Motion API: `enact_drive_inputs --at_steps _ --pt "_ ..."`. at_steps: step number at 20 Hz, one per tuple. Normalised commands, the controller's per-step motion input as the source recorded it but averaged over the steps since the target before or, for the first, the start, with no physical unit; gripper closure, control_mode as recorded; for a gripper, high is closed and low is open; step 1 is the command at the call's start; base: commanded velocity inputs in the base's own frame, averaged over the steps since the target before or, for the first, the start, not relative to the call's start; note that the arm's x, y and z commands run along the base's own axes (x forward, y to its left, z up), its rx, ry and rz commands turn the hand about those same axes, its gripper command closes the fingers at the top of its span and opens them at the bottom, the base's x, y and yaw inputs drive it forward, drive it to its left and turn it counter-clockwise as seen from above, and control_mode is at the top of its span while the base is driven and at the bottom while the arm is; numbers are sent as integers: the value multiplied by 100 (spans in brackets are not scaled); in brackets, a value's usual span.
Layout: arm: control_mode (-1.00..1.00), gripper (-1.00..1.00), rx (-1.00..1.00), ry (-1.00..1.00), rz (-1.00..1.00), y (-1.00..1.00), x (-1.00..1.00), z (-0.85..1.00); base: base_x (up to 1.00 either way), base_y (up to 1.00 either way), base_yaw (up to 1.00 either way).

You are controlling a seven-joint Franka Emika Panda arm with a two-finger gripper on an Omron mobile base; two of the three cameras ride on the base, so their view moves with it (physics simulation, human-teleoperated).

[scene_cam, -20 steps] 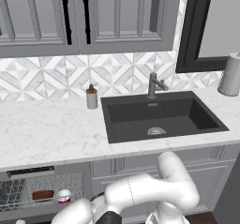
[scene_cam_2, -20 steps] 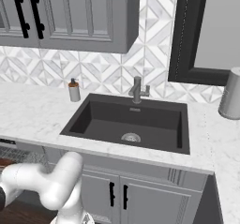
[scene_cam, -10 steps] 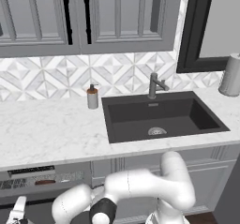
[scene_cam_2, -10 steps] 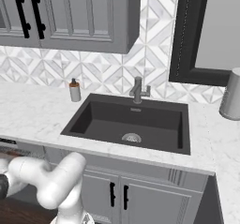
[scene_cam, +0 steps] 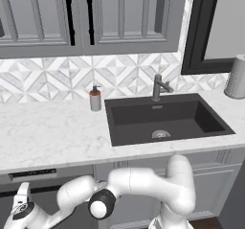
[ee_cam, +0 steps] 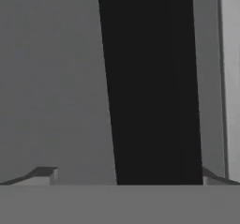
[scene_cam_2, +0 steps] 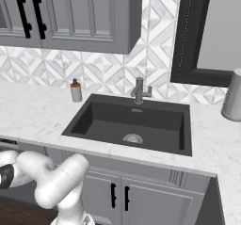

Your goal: Pick up the cup and bowl from the counter, place them in the dishwasher, and close the dishwasher door.

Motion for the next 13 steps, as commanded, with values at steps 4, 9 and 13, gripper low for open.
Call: enact_drive_inputs --at_steps 4,9,13 --pt "-100 -100 -22 0 -14 -2 78 -44 0 0 0" --pt "-100 -100 -20 -2 -15 -1 92 -44 0 0 0" --pt "-100 -100 -19 -6 -13 0 87 -52 0 0 0"
